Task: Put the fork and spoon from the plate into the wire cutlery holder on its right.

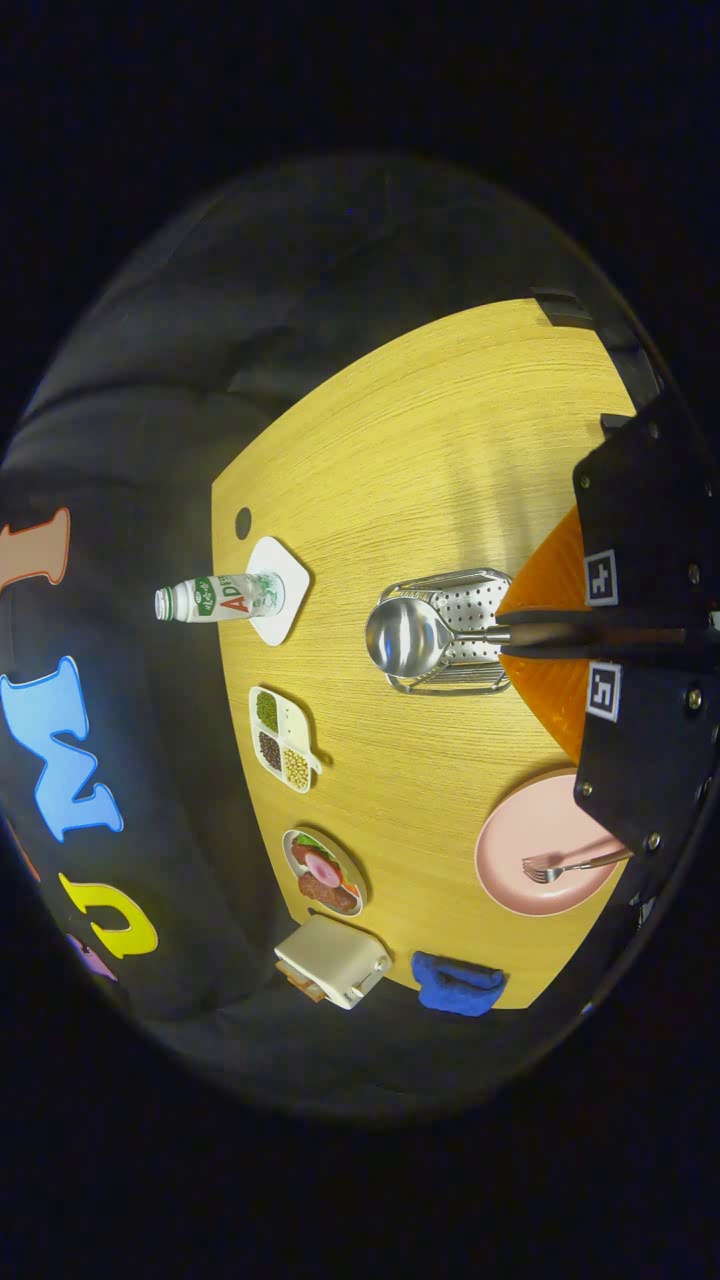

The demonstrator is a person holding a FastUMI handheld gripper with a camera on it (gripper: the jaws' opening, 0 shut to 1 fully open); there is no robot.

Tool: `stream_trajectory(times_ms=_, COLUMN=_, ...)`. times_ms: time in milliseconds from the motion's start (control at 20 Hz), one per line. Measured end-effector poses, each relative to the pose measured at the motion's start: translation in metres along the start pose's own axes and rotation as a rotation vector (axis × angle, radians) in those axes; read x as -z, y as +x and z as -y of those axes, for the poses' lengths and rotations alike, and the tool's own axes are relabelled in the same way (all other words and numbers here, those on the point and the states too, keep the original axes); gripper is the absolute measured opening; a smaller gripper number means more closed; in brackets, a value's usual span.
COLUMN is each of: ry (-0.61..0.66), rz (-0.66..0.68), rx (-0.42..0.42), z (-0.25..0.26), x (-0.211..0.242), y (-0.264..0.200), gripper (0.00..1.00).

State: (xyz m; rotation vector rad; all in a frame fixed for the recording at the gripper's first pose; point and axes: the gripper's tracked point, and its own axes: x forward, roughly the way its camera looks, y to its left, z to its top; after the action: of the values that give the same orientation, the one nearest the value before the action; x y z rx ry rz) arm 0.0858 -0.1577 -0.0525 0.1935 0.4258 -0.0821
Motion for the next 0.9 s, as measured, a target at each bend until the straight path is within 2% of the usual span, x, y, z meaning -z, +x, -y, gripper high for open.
stream_trajectory(times_ms=250, ry=0.025, rz=-0.084, rx=0.005, z=0.006, x=0.010, y=0.009, gripper=0.06)
stream_trajectory(times_ms=500, ry=0.014, rz=-0.114, rx=0.009, z=0.009, x=0.011, y=0.010, gripper=0.07)
stream_trajectory(times_ms=800, ry=0.009, rz=-0.067, rx=0.013, z=0.009, x=-0.004, y=0.004, gripper=0.13)
stream_trajectory(times_ms=900, ry=0.004, rz=-0.054, rx=0.017, z=0.007, x=-0.007, y=0.000, gripper=0.19)
